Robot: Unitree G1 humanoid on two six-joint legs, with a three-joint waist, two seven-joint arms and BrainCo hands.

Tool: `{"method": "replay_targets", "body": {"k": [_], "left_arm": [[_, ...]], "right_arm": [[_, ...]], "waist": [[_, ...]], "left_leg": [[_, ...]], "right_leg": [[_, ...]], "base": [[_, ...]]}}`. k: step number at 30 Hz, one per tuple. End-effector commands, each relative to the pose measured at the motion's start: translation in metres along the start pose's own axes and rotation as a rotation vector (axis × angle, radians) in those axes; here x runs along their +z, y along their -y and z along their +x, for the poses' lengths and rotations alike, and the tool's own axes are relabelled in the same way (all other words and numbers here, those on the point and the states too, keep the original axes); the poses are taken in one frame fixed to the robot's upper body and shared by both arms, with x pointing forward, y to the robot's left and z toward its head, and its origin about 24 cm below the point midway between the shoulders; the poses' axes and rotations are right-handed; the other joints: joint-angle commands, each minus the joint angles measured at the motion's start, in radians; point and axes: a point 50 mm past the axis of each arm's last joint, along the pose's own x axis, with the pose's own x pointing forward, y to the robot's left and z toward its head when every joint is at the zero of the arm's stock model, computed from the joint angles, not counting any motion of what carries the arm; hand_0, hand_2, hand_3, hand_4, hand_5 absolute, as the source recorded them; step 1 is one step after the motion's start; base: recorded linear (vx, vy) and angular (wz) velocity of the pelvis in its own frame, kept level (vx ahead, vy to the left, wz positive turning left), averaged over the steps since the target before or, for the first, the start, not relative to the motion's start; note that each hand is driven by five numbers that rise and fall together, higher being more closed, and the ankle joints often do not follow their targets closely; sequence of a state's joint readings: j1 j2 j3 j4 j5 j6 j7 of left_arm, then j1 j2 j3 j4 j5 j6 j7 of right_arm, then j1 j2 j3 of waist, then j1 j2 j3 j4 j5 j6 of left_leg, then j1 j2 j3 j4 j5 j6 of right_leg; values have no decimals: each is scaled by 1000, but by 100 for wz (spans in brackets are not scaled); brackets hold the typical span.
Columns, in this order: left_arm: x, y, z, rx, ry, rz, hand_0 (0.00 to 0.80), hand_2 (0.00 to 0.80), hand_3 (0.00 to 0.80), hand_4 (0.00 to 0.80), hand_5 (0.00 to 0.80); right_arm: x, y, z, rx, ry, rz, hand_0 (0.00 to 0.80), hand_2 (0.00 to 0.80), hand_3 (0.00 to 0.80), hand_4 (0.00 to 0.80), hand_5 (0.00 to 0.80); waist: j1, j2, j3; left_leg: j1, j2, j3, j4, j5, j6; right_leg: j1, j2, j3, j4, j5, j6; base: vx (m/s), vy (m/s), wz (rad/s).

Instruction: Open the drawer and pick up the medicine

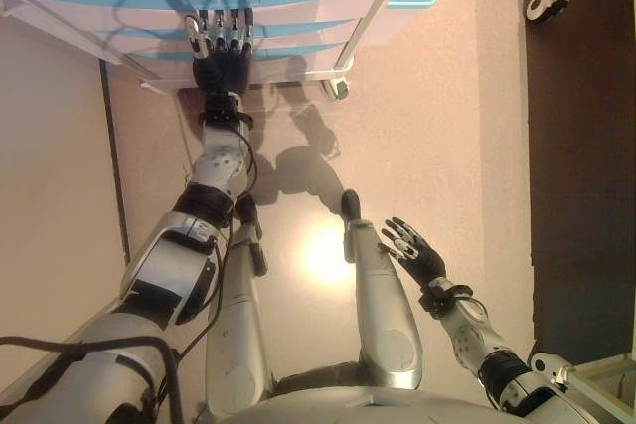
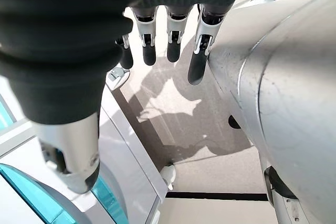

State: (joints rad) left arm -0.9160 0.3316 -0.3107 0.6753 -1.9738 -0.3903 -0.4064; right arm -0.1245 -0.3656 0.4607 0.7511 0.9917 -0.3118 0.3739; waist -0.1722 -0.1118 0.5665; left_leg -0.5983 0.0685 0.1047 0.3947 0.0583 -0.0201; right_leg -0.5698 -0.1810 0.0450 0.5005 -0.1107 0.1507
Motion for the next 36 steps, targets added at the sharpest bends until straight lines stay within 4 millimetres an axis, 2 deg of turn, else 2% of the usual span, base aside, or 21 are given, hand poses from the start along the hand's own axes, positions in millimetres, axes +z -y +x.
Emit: {"method": "replay_targets", "body": {"k": [1,2,3,4,25,27,28,33,36], "left_arm": [[-11,135,36,-743,22,-36,342,342,342,342,342],[-11,134,35,-748,24,-35,433,433,433,433,433],[-11,134,35,-752,25,-34,646,646,646,646,646],[-11,134,35,-755,26,-31,800,800,800,800,800],[-4,117,28,-749,25,-44,800,800,800,800,800],[-4,112,27,-744,20,-44,800,800,800,800,800],[-4,109,25,-738,17,-46,800,800,800,800,800],[-1,89,17,-684,4,-52,800,800,800,800,800],[6,66,8,-622,7,-54,800,800,800,800,800]], "right_arm": [[-32,7,-24,-31,-125,18,0,0,0,0,0],[-32,7,-24,-32,-124,18,0,0,0,0,0],[-32,7,-24,-32,-124,19,0,0,0,0,0],[-32,7,-23,-32,-124,18,0,0,0,0,0],[-33,9,-25,-46,-124,22,0,0,0,0,0],[-34,9,-24,-46,-124,22,0,0,0,0,0],[-33,8,-24,-46,-121,22,0,0,0,0,0],[-35,6,-23,-51,-117,25,0,0,0,0,0],[-35,5,-23,-51,-115,24,0,0,0,0,0]], "waist": [[14,52,-47],[14,53,-47],[15,53,-47],[16,53,-47],[31,54,-47],[33,54,-47],[33,52,-47],[40,52,-47],[45,53,-47]], "left_leg": [[47,-75,56,77,-206,70],[49,-75,55,75,-205,69],[50,-75,54,75,-205,69],[51,-76,54,74,-204,68],[61,-75,46,77,-201,64],[62,-76,45,79,-201,63],[46,-76,55,72,-170,69],[49,-78,48,69,-167,68],[51,-78,44,66,-164,68]], "right_leg": [[-30,43,-90,-48,102,-75],[-28,43,-91,-49,102,-75],[-27,43,-92,-49,102,-75],[-26,43,-92,-50,102,-75],[-6,37,-104,-46,92,-80],[-4,36,-106,-46,91,-81],[-18,32,-113,-55,118,-89],[-9,31,-117,-60,118,-90],[-6,33,-120,-59,114,-91]], "base": [[0,0,0],[0,0,0],[0,0,0],[0,0,0],[1,0,0],[-45,-11,-2],[-90,-21,-4],[-19,-14,4],[-3,-8,3]]}}
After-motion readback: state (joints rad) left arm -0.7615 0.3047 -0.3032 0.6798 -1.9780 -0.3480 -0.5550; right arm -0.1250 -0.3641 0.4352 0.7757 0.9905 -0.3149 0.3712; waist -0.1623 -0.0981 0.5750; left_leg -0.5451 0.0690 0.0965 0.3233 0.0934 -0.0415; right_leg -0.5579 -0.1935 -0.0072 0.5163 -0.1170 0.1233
